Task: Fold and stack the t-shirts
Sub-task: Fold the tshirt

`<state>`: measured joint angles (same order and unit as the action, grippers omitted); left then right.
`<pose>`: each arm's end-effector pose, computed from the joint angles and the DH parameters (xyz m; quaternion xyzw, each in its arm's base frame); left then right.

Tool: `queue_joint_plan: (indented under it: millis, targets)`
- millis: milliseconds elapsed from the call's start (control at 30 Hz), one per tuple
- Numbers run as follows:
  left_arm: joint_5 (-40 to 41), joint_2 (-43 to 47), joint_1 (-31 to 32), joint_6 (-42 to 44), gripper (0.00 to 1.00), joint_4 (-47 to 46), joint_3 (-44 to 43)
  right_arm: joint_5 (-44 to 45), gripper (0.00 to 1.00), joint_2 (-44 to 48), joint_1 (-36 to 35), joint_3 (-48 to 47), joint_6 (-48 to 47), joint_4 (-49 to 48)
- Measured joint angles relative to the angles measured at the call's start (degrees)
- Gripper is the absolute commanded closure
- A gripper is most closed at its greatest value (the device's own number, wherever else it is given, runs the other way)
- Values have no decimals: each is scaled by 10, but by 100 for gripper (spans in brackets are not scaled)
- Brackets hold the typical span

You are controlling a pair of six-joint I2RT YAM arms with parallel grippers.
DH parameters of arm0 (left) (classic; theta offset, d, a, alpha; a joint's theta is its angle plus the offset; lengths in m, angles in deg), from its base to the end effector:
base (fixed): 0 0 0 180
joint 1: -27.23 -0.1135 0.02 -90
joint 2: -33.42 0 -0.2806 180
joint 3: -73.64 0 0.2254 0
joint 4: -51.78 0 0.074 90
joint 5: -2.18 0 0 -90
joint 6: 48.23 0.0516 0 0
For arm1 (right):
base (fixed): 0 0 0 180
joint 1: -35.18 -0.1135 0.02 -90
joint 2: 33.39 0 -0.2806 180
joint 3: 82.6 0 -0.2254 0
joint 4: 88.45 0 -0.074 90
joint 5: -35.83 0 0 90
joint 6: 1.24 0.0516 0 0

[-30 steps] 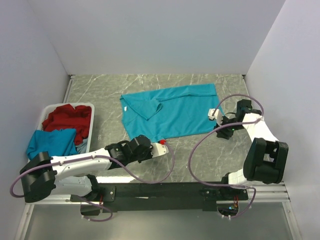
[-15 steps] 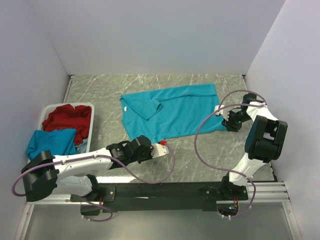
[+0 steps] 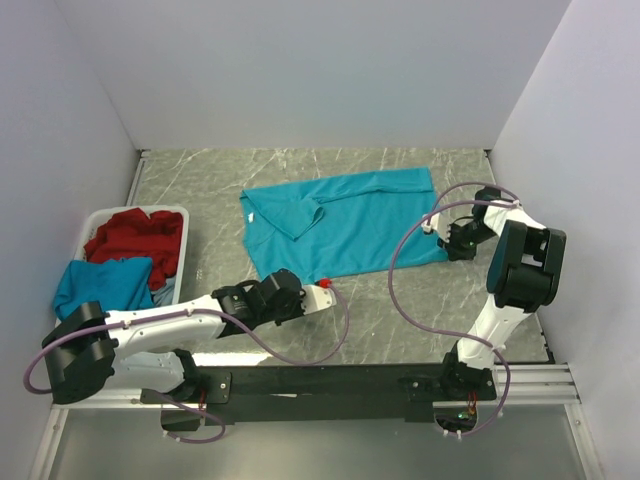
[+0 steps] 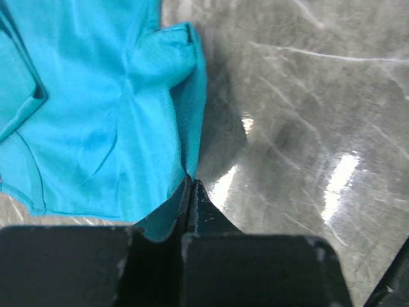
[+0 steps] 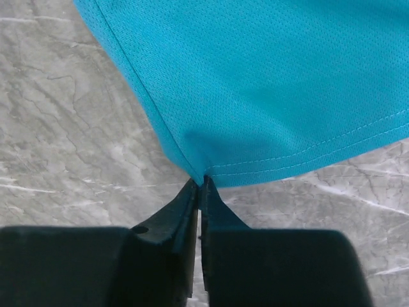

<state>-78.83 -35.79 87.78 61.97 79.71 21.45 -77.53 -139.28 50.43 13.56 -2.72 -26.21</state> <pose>0.1173 -0.1914 0.2216 0.5737 0.7210 -0.0638 0.3834 0.3120 -0.0639 0.1780 -0.6116 0.7633 0.0815 0.1914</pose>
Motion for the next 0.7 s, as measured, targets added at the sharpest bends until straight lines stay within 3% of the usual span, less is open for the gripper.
queue_joint_plan:
  millis: [67,433,700]
  targets:
    - [2,2,-9,0,99,0,0,0,100,0,0,-2,4,1]
    - [9,17,-115,7,99,2,-63,-21,100,0,-3,-92,63,16]
    - [10,-66,-180,26,99,-20,-158,-22,100,-34,-28,-163,143,10]
